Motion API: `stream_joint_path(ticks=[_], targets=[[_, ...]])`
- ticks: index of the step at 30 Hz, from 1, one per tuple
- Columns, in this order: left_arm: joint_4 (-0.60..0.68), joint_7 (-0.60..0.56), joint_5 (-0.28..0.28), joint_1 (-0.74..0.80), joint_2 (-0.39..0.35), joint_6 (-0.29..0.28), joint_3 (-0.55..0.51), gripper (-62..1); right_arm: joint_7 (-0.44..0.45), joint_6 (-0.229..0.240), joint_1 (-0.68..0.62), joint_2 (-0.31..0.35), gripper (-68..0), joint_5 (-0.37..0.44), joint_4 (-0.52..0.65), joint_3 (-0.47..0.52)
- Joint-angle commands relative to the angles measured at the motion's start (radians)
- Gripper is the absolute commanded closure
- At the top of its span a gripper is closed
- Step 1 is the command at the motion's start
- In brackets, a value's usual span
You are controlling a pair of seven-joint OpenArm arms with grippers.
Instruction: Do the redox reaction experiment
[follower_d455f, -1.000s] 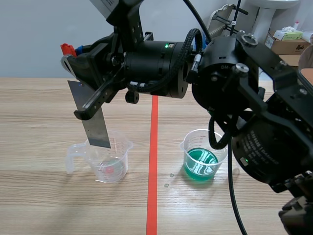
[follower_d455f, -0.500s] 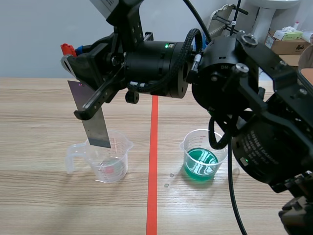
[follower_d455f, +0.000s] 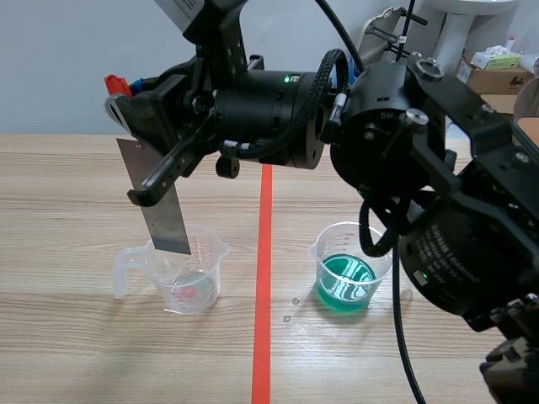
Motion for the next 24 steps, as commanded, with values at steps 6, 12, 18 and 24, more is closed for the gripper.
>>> stream_joint_path(ticks=[6,12,18,24], targets=[[0.013,-0.018,-0.003,0.001,0.003,-0.001,-0.002,-62.3,0.015,0.000,0.017,-0.003,-0.7,0.000,0.009,0.001],[0.013,-0.018,0.007,0.001,0.003,-0.001,-0.002,-62.3,0.057,0.000,0.017,-0.003,-0.7,-0.017,-0.042,0.001],[0.013,-0.018,0.008,0.001,0.003,-0.001,-0.002,-62.3,0.117,0.000,0.017,-0.003,-0.7,-0.033,-0.119,0.001],[0.013,-0.018,0.008,0.001,0.003,-0.001,-0.002,-62.3,0.217,0.000,0.017,-0.003,-0.7,-0.118,-0.195,0.001]])
